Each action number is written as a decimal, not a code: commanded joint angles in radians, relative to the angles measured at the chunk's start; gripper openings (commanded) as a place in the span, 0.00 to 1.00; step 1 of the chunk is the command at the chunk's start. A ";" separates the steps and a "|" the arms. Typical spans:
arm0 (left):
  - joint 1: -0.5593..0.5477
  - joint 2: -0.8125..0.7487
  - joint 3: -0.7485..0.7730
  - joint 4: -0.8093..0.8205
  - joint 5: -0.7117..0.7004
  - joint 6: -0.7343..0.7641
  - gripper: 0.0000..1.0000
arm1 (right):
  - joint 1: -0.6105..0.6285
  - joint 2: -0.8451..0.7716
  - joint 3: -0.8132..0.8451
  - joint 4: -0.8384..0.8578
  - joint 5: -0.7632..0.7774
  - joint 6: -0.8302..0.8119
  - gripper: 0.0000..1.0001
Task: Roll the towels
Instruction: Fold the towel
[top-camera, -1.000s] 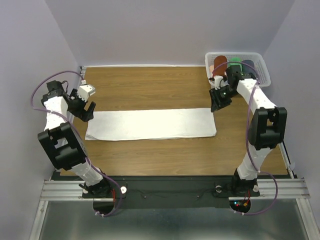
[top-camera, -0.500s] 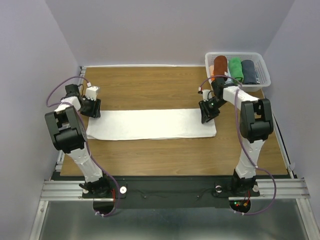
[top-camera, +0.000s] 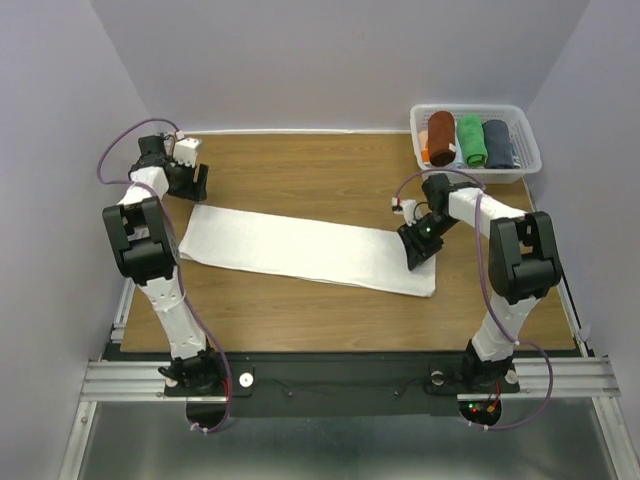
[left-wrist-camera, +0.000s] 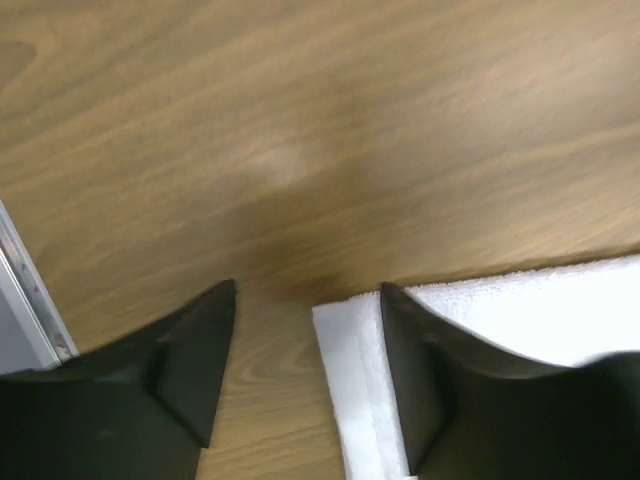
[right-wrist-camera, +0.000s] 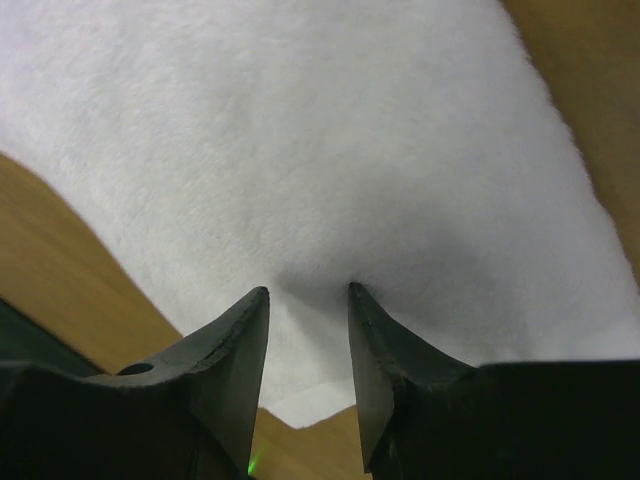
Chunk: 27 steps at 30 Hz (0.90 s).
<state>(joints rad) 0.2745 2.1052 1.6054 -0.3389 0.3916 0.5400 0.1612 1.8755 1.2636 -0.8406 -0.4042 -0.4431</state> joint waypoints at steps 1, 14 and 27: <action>-0.021 -0.155 0.056 -0.028 0.024 -0.038 0.86 | 0.043 -0.094 -0.021 -0.230 -0.107 -0.144 0.45; -0.037 -0.557 -0.400 0.021 0.055 0.064 0.99 | -0.046 -0.104 0.053 -0.171 0.039 0.110 0.43; -0.050 -0.623 -0.578 0.107 0.029 0.026 0.99 | -0.089 0.227 0.327 0.038 0.288 0.084 0.34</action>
<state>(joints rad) 0.2352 1.5352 1.0546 -0.2768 0.4175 0.5812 0.0990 2.0109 1.4513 -0.9630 -0.2199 -0.3313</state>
